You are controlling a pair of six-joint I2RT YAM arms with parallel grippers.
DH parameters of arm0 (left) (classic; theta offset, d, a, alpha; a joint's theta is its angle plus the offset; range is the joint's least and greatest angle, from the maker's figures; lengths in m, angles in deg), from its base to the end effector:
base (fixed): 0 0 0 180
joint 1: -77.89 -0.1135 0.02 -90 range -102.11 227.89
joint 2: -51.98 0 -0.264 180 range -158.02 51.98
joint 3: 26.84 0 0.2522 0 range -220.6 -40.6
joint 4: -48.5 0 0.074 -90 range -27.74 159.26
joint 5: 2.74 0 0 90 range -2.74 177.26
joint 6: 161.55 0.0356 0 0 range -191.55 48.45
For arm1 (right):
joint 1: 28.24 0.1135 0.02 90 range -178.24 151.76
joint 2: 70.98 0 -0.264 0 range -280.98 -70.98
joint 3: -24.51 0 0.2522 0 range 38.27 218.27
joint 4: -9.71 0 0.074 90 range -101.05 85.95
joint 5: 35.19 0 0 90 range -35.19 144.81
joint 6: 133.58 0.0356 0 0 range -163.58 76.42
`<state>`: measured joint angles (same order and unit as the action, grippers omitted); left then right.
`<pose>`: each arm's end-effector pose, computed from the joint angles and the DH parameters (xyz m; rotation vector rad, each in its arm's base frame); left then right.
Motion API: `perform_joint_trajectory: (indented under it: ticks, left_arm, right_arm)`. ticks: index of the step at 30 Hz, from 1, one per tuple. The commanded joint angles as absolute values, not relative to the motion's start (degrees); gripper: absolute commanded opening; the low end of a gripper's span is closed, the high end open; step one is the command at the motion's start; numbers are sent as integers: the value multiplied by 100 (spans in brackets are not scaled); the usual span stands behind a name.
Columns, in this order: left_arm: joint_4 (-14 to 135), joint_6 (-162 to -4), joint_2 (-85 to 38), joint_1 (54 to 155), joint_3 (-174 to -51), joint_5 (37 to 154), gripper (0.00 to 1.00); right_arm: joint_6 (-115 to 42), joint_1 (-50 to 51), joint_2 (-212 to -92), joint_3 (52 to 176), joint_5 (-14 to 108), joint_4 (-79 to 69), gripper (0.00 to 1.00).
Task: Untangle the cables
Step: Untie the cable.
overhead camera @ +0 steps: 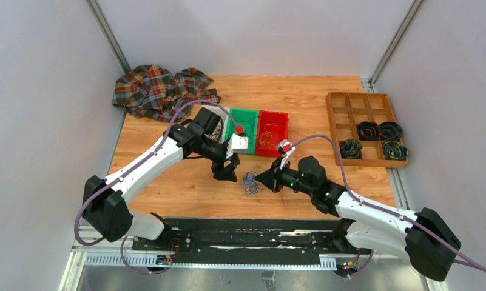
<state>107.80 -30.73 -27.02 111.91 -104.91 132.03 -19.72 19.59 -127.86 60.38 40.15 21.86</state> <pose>0.2107 -0.1724 0.2824 1.6822 1.7624 -0.9575 0.1399 0.1679 0.2275 -0.5833 1.7668 1.1201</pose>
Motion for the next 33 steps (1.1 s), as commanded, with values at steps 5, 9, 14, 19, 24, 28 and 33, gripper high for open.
perform_joint_trajectory:
  ticks: [5, 9, 14, 19, 24, 28, 33]
  left_arm:
    - [10697, -3356, -2950, 11233, -10845, 13898, 75]
    - [10496, -3830, -3123, 11482, -10864, 13743, 73]
    - [9725, -4704, -2985, 11580, -10617, 13403, 66]
    - [9522, -4841, -2875, 11646, -10439, 13051, 52]
    - [9409, -4895, -2941, 11654, -10283, 12792, 36]
    - [9224, -5016, -2905, 11656, -10193, 12608, 28]
    - [8997, -5198, -2798, 11656, -10205, 12287, 3]
  right_arm:
    - [-1979, 1978, -12782, 6375, 3485, 1892, 1]
    - [-1939, 2050, -12790, 6485, 3552, 1846, 1]
    - [-1876, 2094, -12840, 6515, 3516, 1914, 1]
    - [-1835, 2097, -12916, 6605, 3382, 1928, 1]
    - [-1789, 2111, -12828, 6590, 3415, 1965, 1]
    - [-1754, 2106, -12785, 6563, 3360, 1959, 1]
    - [-1711, 2107, -12756, 6502, 3349, 2024, 1]
